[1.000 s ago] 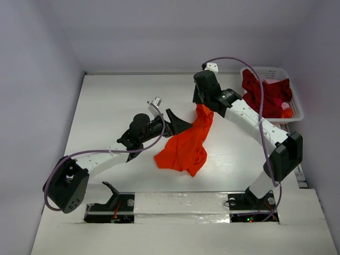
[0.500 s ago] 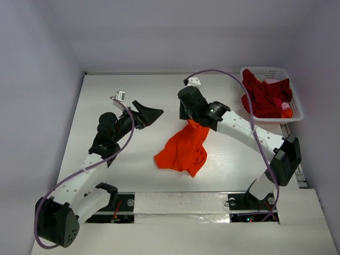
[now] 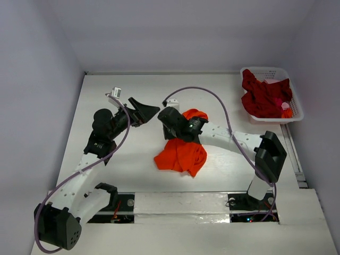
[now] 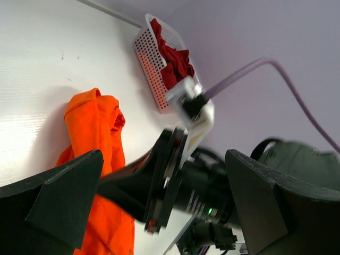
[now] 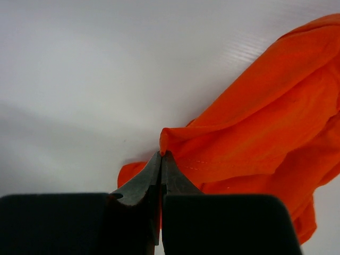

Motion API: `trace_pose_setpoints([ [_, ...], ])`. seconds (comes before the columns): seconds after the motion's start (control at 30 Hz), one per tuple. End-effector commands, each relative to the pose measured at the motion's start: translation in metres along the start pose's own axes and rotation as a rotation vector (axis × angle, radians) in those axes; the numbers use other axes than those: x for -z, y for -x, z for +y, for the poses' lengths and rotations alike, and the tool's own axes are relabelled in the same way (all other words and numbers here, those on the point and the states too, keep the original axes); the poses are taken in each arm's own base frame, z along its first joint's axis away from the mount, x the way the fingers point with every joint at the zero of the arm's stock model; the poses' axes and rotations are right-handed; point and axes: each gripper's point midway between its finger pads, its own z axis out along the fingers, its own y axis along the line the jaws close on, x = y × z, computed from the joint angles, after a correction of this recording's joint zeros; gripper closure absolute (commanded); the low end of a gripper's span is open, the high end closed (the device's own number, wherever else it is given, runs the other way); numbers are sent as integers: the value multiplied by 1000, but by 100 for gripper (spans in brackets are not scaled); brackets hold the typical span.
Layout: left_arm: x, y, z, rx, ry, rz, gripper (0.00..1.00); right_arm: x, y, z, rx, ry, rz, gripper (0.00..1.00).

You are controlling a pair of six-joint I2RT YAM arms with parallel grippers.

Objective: Fold and stack the t-shirts
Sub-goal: Flatten out the tshirt

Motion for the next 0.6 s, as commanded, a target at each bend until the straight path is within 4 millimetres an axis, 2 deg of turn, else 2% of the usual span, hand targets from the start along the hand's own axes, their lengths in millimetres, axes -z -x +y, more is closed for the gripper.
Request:
trace_pose_setpoints([
  [0.0,2,14,-14,-28,-51,-23,1,-7,-19,28,-17,59,12,100],
  [0.07,3,16,-12,-27,-46,-20,1,-13,-39,38,-4,80,51,100],
  [0.13,5,21,-8,-27,-33,-25,1,-16,-49,47,-15,104,62,100],
  [0.17,5,20,-9,-27,-34,-20,1,-16,-57,50,-7,111,72,97],
  [0.2,6,20,-9,-29,-29,-17,1,-16,-58,50,-12,110,70,89],
  [0.23,7,23,-8,-31,-22,-24,1,-14,-58,55,-22,124,58,72],
  [0.27,9,24,-9,-35,-21,-30,1,-13,-60,54,-27,126,60,61],
  [0.33,10,24,-9,-41,-14,-28,1,-6,-51,55,-52,143,28,37],
  [0.37,11,24,-9,-43,-15,-29,1,-4,-49,56,-55,147,22,32],
  [0.4,12,25,-5,-40,-2,-32,1,-2,-46,56,-58,150,15,21],
  [0.5,13,20,-2,-32,2,-18,1,3,-39,57,-58,153,5,6],
  [0.57,14,14,0,-21,0,-2,1,10,-31,55,-66,150,-12,5],
])
